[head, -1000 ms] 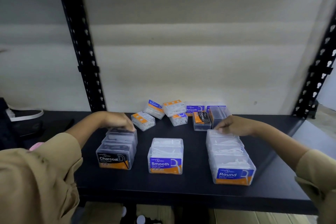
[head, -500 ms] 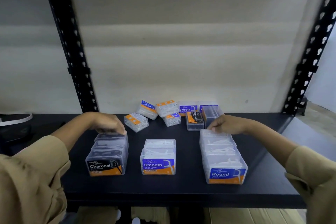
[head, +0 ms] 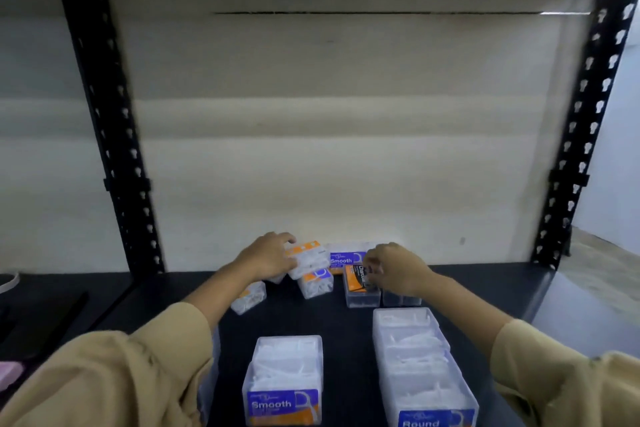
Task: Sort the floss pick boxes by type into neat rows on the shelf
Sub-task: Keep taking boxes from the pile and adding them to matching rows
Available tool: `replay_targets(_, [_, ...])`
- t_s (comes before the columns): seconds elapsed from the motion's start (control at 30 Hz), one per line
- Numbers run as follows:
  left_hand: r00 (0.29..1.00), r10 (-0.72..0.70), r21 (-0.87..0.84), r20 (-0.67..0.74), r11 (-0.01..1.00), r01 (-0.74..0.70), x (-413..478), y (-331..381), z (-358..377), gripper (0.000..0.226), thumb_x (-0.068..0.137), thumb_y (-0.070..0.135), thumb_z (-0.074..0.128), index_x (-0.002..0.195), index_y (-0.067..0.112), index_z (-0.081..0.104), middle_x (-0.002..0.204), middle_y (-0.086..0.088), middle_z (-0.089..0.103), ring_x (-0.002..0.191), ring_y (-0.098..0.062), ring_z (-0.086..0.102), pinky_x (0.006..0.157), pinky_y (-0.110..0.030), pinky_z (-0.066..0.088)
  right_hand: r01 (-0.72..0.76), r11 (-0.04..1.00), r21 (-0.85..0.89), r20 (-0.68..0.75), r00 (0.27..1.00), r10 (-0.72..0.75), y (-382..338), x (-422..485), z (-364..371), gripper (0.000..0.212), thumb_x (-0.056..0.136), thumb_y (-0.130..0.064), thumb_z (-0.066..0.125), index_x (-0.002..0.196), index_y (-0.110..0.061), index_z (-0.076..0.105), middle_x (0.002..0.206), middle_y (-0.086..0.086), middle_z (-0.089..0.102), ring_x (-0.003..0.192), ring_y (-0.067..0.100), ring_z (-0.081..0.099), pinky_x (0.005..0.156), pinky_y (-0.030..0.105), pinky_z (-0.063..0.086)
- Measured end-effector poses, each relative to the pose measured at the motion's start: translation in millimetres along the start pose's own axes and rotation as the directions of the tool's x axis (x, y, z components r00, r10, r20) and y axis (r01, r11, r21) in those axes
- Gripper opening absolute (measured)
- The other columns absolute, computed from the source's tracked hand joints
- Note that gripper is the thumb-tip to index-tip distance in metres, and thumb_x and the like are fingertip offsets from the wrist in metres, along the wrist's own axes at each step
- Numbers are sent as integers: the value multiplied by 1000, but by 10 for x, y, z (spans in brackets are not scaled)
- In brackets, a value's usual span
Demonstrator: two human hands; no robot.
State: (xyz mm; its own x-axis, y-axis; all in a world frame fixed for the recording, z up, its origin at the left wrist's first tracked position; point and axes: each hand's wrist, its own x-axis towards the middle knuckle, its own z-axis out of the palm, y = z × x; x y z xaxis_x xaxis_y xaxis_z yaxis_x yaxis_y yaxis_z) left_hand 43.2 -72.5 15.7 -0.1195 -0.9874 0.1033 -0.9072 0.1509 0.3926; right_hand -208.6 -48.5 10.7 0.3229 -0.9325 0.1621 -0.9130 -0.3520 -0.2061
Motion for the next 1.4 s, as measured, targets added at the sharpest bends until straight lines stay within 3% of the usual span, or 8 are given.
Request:
replay_targets(0.13, [997, 9, 287, 80, 957, -32, 195, 124, 141, 73, 83, 48, 58, 145, 29, 25, 146, -5, 32, 133, -28, 31, 106, -39, 33, 123, 932, -342, 103, 990, -93, -68, 136, 101, 55, 77, -46, 64, 125, -24, 48, 122, 3, 52, 116, 25, 41, 94, 37, 36])
replay_targets(0.3, [992, 1, 331, 123, 943, -42, 329, 194, 201, 78, 82, 50, 58, 146, 27, 20, 148, -8, 31, 134, -30, 29, 107, -43, 27, 170, 862, -477, 217, 974, -72, -69, 282, 247, 86, 64, -61, 70, 133, -19, 38, 132, 8, 47, 124, 29, 33, 102, 45, 27])
replay_targets(0.53, [991, -5, 272, 134, 962, -32, 425, 224, 289, 73, 83, 46, 59, 144, 27, 24, 138, -7, 46, 125, -27, 43, 101, -41, 34, 158, 870, -467, 264, 964, -33, -118, 380, 309, 89, 67, -59, 70, 138, -21, 32, 141, 13, 41, 133, 34, 26, 110, 52, 17])
replay_targets(0.87, [975, 37, 75, 218, 996, -55, 237, 149, 204, 87, 73, 34, 68, 145, 36, 19, 121, -5, 39, 109, -23, 49, 87, -33, 47, 165, 918, -361, 338, 941, -36, -195, 263, 245, 100, 62, -61, 72, 143, -26, 24, 145, 12, 30, 138, 32, 15, 113, 56, 10])
replay_targets(1.07, [977, 130, -67, 171, 991, -120, 17, -50, 69, 66, 64, 15, 72, 119, 31, 40, 105, 4, 50, 85, -14, 50, 71, -26, 45, 134, 941, -310, 435, 900, 15, -210, 189, 162, 93, 68, -49, 73, 143, -27, 23, 149, 9, 29, 142, 33, 10, 114, 58, 5])
replay_targets(1.27, [991, 111, -103, 77, 989, -103, -241, -321, 9, 60, 50, 37, 82, 90, 38, 37, 90, 6, 57, 77, -13, 49, 66, -29, 43, 99, 966, -241, 394, 919, 4, -299, 152, 124, 61, 68, -43, 69, 122, -24, 48, 128, 7, 48, 125, 28, 39, 107, 48, 27])
replay_targets(1.33, [990, 122, -68, 70, 991, -118, -314, -402, -17, 53, 51, 31, 78, 83, 37, 36, 92, 5, 56, 80, -17, 52, 66, -29, 45, 85, 969, -231, 404, 915, 16, -344, 148, 118, 53, 69, -46, 66, 115, -22, 54, 124, 6, 48, 119, 25, 44, 89, 40, 40])
replay_targets(1.4, [984, 149, -41, 93, 989, -145, -383, -456, -40, 48, 59, 18, 78, 79, 36, 38, 96, 7, 52, 80, -12, 50, 64, -17, 40, 80, 964, -255, 410, 912, 33, -391, 152, 104, 53, 70, -49, 63, 113, -21, 59, 123, 5, 48, 114, 24, 47, 80, 36, 44])
